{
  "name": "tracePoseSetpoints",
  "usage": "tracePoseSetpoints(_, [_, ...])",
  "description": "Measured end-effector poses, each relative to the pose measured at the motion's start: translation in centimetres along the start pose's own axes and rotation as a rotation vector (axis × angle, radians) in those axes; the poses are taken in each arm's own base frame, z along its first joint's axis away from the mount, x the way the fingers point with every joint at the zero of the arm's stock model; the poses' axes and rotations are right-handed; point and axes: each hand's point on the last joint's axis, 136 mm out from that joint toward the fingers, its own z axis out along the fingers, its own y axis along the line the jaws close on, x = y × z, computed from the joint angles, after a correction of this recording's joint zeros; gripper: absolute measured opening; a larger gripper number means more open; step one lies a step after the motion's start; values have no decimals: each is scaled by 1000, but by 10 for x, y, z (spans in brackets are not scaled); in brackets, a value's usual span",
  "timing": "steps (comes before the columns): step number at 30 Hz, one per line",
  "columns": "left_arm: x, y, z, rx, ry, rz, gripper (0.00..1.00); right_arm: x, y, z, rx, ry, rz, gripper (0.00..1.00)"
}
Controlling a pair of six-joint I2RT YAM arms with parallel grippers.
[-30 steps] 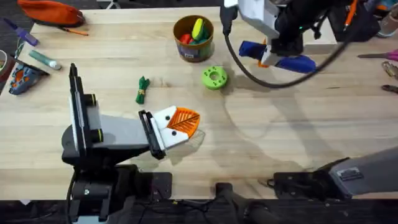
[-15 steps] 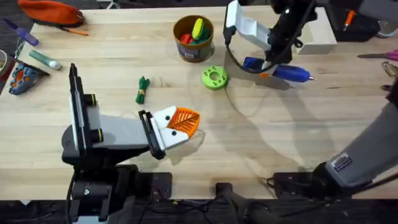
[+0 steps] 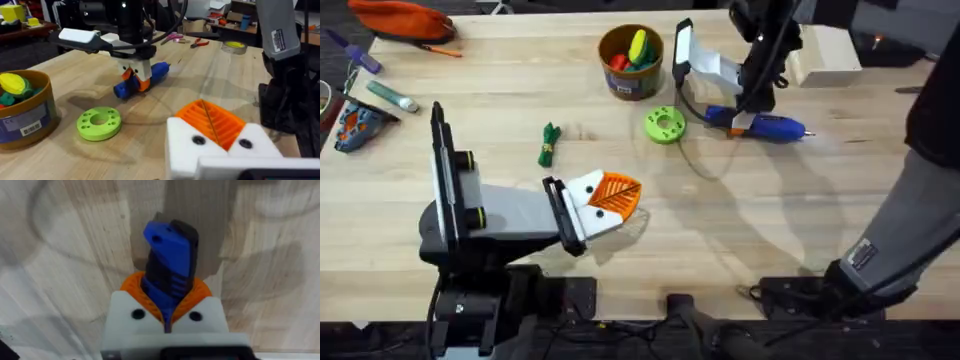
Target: Pick up the gripper from the table and insert it into the empty holder that is missing its gripper. Then pick up a screw, insert it into the mounting hole, and use the screwdriver to tighten it. Finally, clean up the table by picking up the vegetable and placing it into the bucket.
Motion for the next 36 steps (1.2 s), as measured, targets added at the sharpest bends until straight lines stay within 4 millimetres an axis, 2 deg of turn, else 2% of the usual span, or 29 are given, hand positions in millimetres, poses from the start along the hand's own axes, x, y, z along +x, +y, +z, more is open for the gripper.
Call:
tracePoseSetpoints(5, [0, 0, 0, 0, 0, 0, 16, 0, -1, 0, 4, -2, 0, 29])
tracePoseSetpoints(7, [0, 0, 0, 0, 0, 1, 16, 0, -1, 0, 2, -1, 0, 258])
tracePoseSetpoints(11, [0, 0, 0, 0, 0, 0, 16, -1, -3, -1, 14, -2, 0, 843])
tracePoseSetpoints(12, [0, 0, 0, 0, 0, 0, 16, -1, -4, -2, 16, -2, -2, 944])
tracePoseSetpoints(13, [0, 0, 0, 0, 0, 1, 16, -1, -4, -2, 17, -3, -2, 974])
tracePoseSetpoints(21, [0, 0, 0, 0, 0, 0, 16, -1, -5, -3, 19, -4, 33, 985])
tracePoseSetpoints(25, [0, 0, 0, 0, 0, 0, 16, -2, -5, -12, 42, -14, 60, 987])
tracePoseSetpoints(29, [0, 0, 0, 0, 0, 0, 16, -5, -6, -41, 114, -47, 87, 987])
tracePoseSetpoints(36, [0, 0, 0, 0, 0, 1, 16, -19, 7, -114, 295, -145, 92, 987])
